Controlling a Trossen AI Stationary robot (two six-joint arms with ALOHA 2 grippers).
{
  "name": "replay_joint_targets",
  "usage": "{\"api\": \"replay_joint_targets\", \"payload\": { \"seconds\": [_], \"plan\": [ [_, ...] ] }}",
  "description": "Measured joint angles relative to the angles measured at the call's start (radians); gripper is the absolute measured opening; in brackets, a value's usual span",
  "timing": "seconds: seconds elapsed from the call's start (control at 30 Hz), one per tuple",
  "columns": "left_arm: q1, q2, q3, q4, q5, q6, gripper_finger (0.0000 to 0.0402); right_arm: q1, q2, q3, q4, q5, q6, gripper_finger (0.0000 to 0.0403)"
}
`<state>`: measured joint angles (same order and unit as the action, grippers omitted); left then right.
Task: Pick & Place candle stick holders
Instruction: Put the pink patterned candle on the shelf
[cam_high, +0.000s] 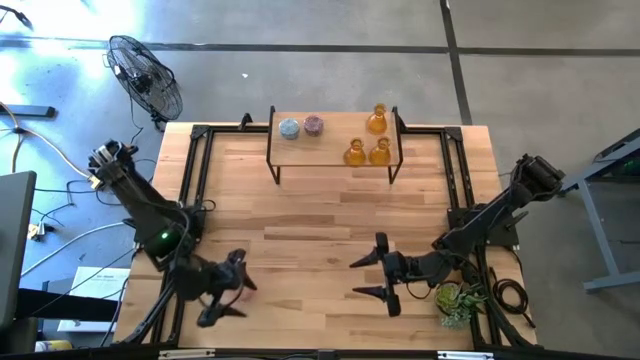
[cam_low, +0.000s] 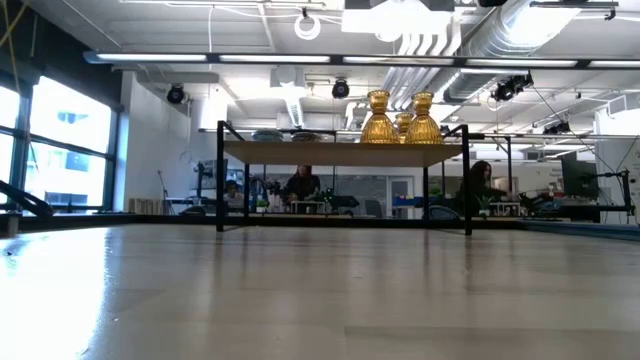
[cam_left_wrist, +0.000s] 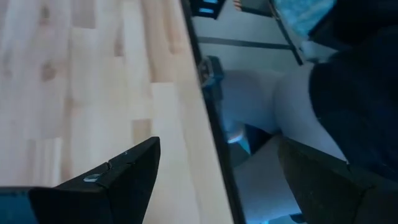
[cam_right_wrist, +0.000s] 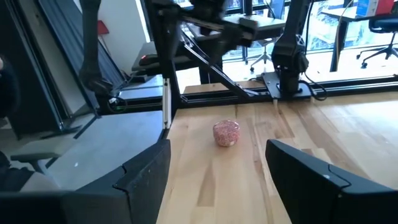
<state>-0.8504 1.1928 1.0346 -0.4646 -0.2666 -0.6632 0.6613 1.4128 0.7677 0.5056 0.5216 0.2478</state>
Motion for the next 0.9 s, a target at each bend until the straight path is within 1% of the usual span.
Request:
{"api": "replay_joint_targets", "payload": {
  "seconds": [0.13,0.3,0.37,0.53,0.63,0.77,0.9],
  "plan": [
    [-0.044,0.021,0.007,0.016,-0.018,-0.011,0.0319,0.0,0.0,0.0,0.0,0.005,-0.012,0.0259],
    [-0.077,0.059,0.007,0.01,-0.087,-0.113,0.0319,0.0,0.0,0.0,0.0,0.004,-0.028,0.0259],
    [-0.082,0.074,0.007,0.006,-0.093,-0.128,0.0319,0.0,0.0,0.0,0.0,0.005,-0.047,0.0259],
    [-0.08,0.105,0.007,0.006,-0.093,-0.076,0.0319,-0.003,0.0,0.0,0.0,0.026,-0.097,0.0259],
    [-0.08,0.108,0.007,0.021,-0.092,-0.044,0.0319,-0.017,0.0,0.001,0.0,0.02,-0.1,0.0259],
    [-0.081,0.109,0.007,0.056,-0.091,0.028,0.0319,-0.043,0.0,0.001,-0.007,-0.012,-0.1,0.0259],
    [-0.081,0.109,0.007,0.057,-0.057,0.033,0.0319,-0.065,0.0,0.001,-0.009,-0.05,-0.095,0.0259]
  ]
}}
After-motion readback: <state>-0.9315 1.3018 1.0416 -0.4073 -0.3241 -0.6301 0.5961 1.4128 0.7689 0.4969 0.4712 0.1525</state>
